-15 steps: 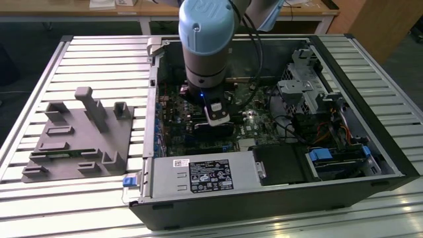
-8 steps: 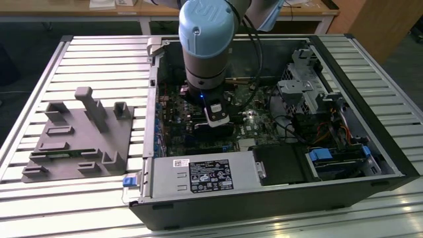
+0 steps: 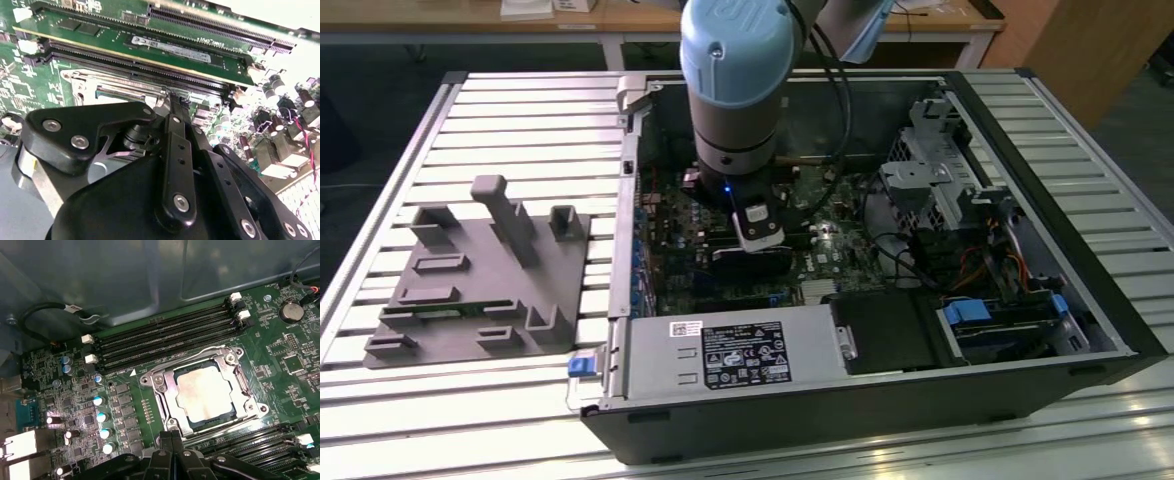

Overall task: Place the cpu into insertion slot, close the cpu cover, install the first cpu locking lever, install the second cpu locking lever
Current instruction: 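Install the second cpu locking lever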

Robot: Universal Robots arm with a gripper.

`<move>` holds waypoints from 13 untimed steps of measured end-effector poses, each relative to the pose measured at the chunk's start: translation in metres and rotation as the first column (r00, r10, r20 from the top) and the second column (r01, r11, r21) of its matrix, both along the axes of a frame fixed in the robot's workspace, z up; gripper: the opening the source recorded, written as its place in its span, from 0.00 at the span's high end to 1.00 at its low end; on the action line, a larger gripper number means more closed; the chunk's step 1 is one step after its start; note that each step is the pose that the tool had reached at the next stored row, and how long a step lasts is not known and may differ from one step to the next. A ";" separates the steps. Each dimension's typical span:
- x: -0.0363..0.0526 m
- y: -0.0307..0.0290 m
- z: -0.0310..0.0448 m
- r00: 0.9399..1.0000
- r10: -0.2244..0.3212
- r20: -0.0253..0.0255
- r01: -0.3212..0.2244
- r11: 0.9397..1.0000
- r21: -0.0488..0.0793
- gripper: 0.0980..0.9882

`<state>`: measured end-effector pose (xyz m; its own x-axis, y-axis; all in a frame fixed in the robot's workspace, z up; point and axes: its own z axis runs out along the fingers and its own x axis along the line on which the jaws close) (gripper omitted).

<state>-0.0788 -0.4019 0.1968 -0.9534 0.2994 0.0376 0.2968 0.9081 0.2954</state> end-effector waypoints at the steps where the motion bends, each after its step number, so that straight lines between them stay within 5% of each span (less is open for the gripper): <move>1: 0.0000 0.0000 0.0000 1.000 0.000 0.000 0.000 1.000 0.000 0.99; 13: -0.0062 0.0062 -0.0037 1.000 0.000 0.001 0.000 1.000 0.010 0.99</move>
